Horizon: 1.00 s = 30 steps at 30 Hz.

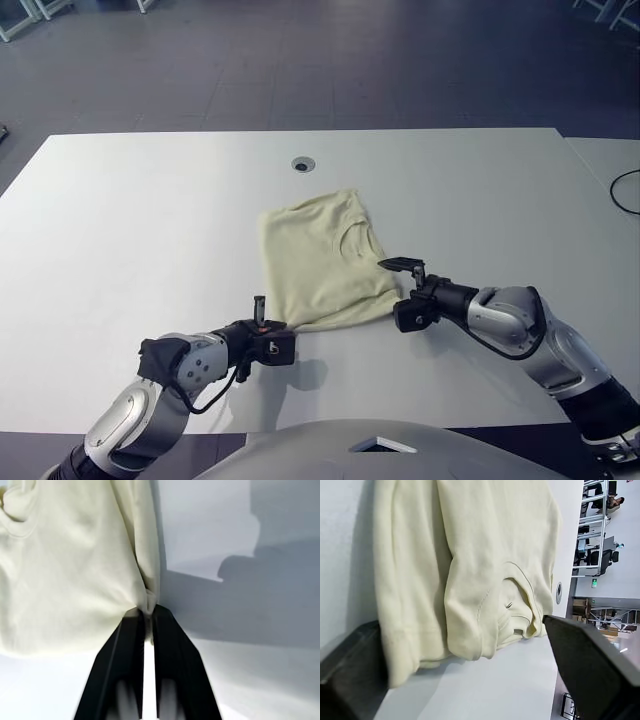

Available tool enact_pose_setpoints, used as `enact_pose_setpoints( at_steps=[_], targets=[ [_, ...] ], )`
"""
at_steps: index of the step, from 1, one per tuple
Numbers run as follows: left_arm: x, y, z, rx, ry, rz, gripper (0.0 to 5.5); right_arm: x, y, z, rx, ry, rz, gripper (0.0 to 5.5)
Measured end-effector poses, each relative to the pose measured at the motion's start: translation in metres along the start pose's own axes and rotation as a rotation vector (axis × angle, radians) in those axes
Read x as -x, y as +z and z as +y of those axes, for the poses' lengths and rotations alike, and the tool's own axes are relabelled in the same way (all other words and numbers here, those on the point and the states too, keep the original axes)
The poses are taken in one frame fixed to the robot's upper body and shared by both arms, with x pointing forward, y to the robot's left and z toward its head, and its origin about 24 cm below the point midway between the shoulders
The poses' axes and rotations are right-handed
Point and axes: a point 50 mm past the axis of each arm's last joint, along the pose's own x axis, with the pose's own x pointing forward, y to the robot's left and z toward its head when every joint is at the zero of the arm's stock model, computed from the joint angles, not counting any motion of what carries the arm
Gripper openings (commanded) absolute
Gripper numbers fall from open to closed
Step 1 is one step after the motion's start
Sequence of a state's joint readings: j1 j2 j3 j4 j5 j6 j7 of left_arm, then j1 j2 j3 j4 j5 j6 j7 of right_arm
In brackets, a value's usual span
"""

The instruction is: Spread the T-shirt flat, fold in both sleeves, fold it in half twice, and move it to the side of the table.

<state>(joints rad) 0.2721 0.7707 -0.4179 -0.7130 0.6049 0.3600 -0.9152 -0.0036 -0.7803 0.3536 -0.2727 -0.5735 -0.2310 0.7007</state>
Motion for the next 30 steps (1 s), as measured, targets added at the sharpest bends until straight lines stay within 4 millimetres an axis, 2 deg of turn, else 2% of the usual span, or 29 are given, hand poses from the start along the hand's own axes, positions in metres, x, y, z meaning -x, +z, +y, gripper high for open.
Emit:
enact_pose_setpoints(
  at_steps=[24,26,30],
  targets=[
    [0.004,-0.012,-0.004,-0.055,-0.047,-0.063,0.05,0.000,0.002,0.019,-0.028,0.068,0.003,0.20],
    [0.004,-0.013,-0.004,-0.055,-0.047,-0.069,0.05,0.000,0.002,0.018,-0.023,0.078,0.007,0.00],
    [0.004,-0.016,-0.004,-0.032,-0.051,-0.092,0.05,0.001,0.006,0.016,-0.026,0.090,0.000,0.00]
  ],
)
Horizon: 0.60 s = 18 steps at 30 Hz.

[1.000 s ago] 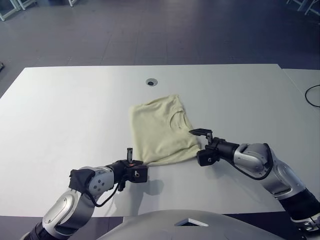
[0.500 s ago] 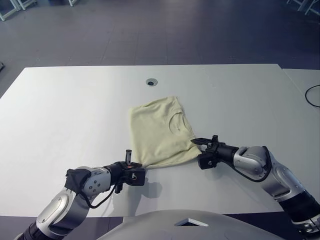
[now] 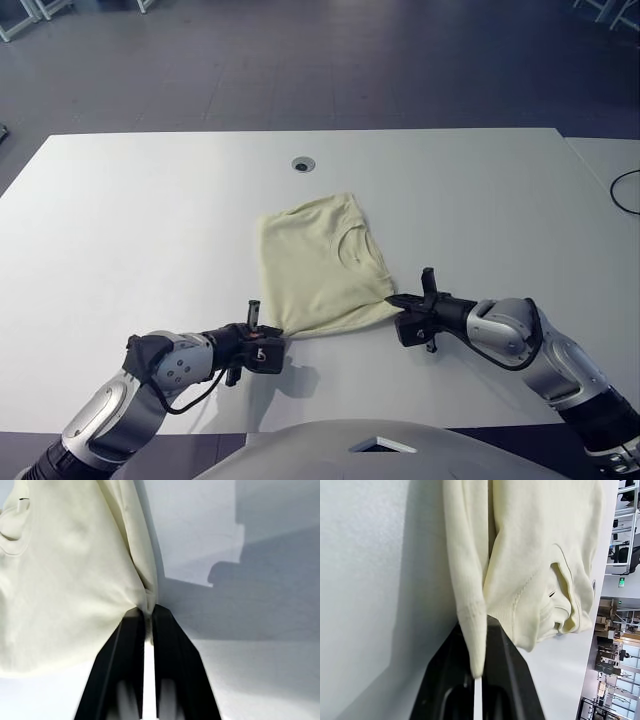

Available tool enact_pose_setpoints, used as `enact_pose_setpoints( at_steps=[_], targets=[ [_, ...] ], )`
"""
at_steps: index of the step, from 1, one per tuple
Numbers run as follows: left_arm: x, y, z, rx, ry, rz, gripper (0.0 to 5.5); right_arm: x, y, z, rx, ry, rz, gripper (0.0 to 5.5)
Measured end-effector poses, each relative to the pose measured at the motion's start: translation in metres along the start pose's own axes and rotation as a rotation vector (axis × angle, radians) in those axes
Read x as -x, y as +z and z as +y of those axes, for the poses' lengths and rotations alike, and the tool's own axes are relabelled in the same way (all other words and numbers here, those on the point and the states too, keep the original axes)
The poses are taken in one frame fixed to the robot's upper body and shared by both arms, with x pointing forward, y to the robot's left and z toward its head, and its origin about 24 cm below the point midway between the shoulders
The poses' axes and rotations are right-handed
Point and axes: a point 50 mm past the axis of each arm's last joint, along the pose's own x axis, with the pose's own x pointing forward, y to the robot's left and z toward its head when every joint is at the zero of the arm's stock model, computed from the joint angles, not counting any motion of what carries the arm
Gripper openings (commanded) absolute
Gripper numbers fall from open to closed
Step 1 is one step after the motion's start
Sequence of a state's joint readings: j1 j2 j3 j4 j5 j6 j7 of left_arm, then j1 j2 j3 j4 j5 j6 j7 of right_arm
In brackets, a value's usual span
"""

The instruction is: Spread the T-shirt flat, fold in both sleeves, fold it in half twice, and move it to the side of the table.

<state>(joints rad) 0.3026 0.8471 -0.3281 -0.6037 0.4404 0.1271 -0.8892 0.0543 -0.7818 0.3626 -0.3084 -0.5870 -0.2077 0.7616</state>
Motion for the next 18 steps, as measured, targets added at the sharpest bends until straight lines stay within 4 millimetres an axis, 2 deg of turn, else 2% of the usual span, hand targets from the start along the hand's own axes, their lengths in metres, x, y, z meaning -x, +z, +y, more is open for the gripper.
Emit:
enact_pose_setpoints(
  at_steps=[3,7,11,13,18],
  targets=[
    [0.000,-0.002,0.000,0.036,-0.010,-0.029,0.05,0.004,0.007,-0.005,-0.033,0.010,-0.041,0.00],
    [0.007,-0.007,-0.002,0.090,-0.091,-0.073,0.05,0.018,0.019,-0.008,-0.158,0.089,-0.124,0.00],
    [0.032,-0.012,-0.009,0.189,-0.271,-0.084,0.04,0.036,0.022,-0.001,-0.244,0.264,-0.149,0.00],
    [0.045,-0.008,-0.010,0.262,-0.356,-0.111,0.04,0.045,0.024,0.004,-0.283,0.347,-0.161,0.00],
    [0.066,0.019,0.008,0.336,-0.366,-0.207,0.04,0.056,0.025,0.006,-0.380,0.454,-0.171,0.00]
  ],
)
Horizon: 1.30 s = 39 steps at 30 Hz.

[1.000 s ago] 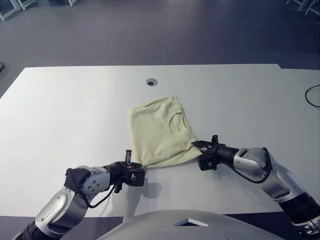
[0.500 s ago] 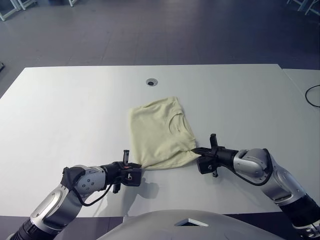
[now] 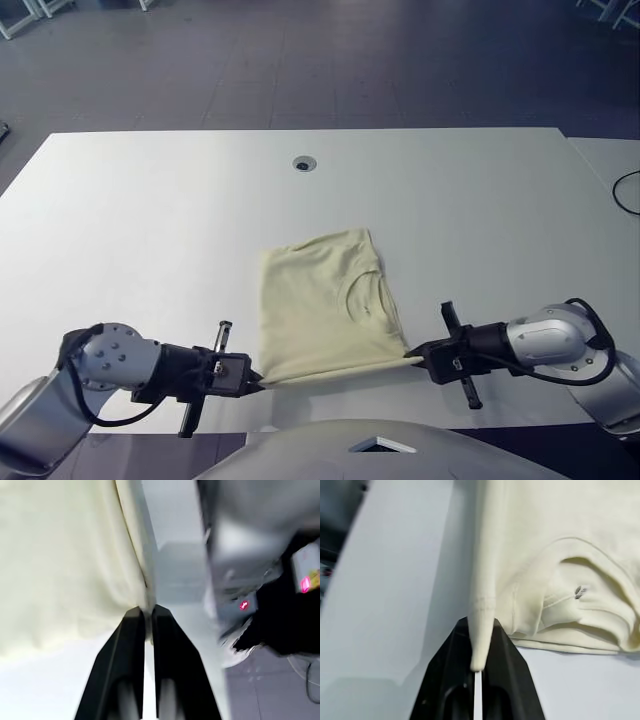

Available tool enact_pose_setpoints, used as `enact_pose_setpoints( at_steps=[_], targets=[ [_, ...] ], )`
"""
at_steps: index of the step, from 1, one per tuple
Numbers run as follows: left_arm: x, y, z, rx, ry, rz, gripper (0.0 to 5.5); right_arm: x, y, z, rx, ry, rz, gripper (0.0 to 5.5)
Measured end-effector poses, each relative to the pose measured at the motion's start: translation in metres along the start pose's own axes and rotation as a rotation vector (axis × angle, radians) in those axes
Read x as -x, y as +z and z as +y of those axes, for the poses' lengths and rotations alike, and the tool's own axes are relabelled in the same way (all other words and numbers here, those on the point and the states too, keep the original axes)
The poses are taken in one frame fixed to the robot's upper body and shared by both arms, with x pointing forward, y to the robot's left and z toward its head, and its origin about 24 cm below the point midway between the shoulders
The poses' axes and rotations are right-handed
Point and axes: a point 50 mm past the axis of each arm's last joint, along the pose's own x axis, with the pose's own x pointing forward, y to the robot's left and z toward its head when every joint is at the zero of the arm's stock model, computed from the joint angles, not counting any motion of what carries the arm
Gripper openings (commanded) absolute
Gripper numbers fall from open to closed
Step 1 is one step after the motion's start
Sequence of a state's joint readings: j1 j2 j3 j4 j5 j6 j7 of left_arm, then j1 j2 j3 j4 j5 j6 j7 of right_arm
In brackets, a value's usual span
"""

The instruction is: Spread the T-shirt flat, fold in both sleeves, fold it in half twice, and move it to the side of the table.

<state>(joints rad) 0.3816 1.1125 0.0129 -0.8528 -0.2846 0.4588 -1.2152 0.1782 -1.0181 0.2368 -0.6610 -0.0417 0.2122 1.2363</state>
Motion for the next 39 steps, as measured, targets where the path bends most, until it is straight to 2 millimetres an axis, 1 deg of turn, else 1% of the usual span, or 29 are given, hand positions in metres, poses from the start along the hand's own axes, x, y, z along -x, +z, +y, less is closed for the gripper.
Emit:
enact_pose_setpoints(
  at_steps=[4,8,9,11,12,17,20,24,26,30,34,39],
  targets=[
    [0.002,0.006,0.005,0.033,-0.007,0.000,0.04,0.007,0.011,-0.002,-0.110,0.063,-0.103,0.00],
    [0.001,0.013,0.012,0.058,-0.030,-0.007,0.04,0.021,0.020,-0.015,-0.156,0.100,-0.167,0.00],
    [0.002,0.016,0.017,0.063,-0.031,-0.010,0.04,0.026,0.020,-0.023,-0.179,0.111,-0.188,0.00],
    [0.005,0.018,0.023,0.072,-0.028,-0.012,0.04,0.031,0.019,-0.031,-0.201,0.110,-0.196,0.00],
    [0.008,0.018,0.029,0.085,-0.020,-0.018,0.04,0.034,0.016,-0.037,-0.216,0.113,-0.198,0.00],
    [0.028,0.014,0.060,0.132,0.034,-0.031,0.04,0.037,0.008,-0.055,-0.271,0.157,-0.217,0.00],
    [0.034,0.008,0.074,0.145,0.047,-0.020,0.04,0.036,0.006,-0.069,-0.304,0.178,-0.254,0.00],
    [0.036,0.004,0.093,0.144,0.058,-0.021,0.04,0.035,0.001,-0.097,-0.348,0.177,-0.285,0.00],
    [0.037,0.002,0.104,0.153,0.061,-0.031,0.04,0.031,-0.004,-0.109,-0.385,0.178,-0.295,0.00],
    [0.038,-0.001,0.125,0.153,0.081,-0.028,0.04,0.024,-0.013,-0.127,-0.434,0.179,-0.303,0.00],
    [0.035,0.002,0.150,0.170,0.111,-0.056,0.04,0.016,-0.026,-0.140,-0.479,0.162,-0.281,0.00],
    [0.027,0.008,0.170,0.184,0.122,-0.091,0.04,0.009,-0.039,-0.147,-0.522,0.152,-0.268,0.00]
  ],
)
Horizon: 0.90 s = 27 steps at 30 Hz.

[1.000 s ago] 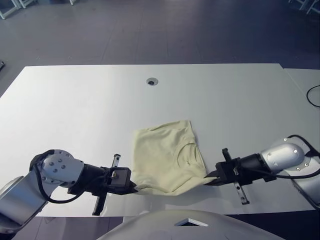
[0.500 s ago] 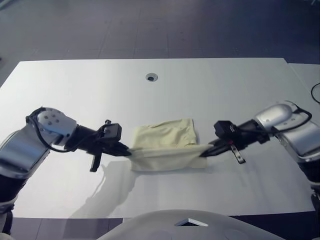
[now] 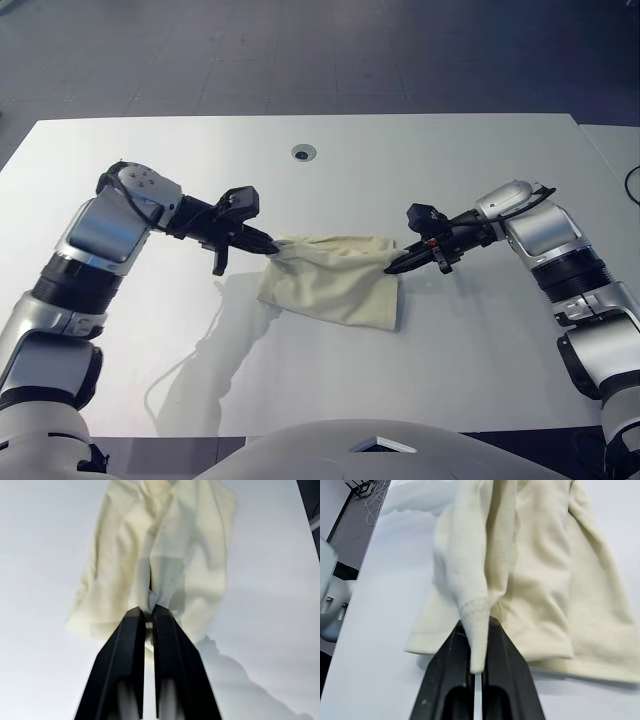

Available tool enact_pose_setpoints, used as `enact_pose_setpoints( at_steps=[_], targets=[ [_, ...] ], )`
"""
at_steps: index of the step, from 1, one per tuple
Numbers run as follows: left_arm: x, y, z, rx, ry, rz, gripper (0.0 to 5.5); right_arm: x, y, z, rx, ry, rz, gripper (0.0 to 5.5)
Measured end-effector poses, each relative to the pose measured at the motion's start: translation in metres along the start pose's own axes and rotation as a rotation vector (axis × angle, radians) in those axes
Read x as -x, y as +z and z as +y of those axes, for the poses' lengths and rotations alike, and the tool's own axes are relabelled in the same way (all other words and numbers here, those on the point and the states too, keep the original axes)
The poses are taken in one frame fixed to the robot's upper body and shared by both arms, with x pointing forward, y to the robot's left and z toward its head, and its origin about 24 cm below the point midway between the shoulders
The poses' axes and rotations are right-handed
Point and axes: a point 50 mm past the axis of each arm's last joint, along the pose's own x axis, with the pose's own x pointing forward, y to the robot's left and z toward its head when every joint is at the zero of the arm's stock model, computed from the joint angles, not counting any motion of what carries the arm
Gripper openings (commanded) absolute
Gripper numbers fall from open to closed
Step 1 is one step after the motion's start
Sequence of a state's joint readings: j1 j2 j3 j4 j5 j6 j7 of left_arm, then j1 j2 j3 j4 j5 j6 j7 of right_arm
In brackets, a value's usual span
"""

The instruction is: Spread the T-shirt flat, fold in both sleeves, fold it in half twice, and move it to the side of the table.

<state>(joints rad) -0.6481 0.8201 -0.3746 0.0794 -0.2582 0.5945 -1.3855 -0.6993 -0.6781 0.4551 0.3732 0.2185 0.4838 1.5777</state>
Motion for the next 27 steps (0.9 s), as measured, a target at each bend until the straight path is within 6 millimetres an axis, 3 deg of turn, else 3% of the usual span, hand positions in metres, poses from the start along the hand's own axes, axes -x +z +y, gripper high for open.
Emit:
enact_pose_setpoints(
  at_steps=[5,12,14,19,27],
  targets=[
    [-0.004,0.006,0.017,0.004,0.044,-0.007,0.04,0.000,-0.001,-0.007,-0.014,-0.008,-0.003,0.00],
    [-0.005,-0.005,0.034,0.049,0.093,0.022,0.04,0.000,-0.003,-0.022,-0.050,-0.045,-0.004,0.00],
    [-0.010,-0.006,0.038,0.060,0.097,0.022,0.54,-0.002,-0.009,-0.024,-0.073,-0.051,0.005,0.00],
    [-0.026,0.003,0.055,0.088,0.215,-0.035,1.35,-0.008,-0.020,-0.032,-0.091,-0.119,0.027,0.85],
    [-0.003,0.006,0.081,0.162,0.525,-0.124,2.70,0.010,-0.020,-0.045,-0.126,-0.359,-0.090,2.15]
  ],
)
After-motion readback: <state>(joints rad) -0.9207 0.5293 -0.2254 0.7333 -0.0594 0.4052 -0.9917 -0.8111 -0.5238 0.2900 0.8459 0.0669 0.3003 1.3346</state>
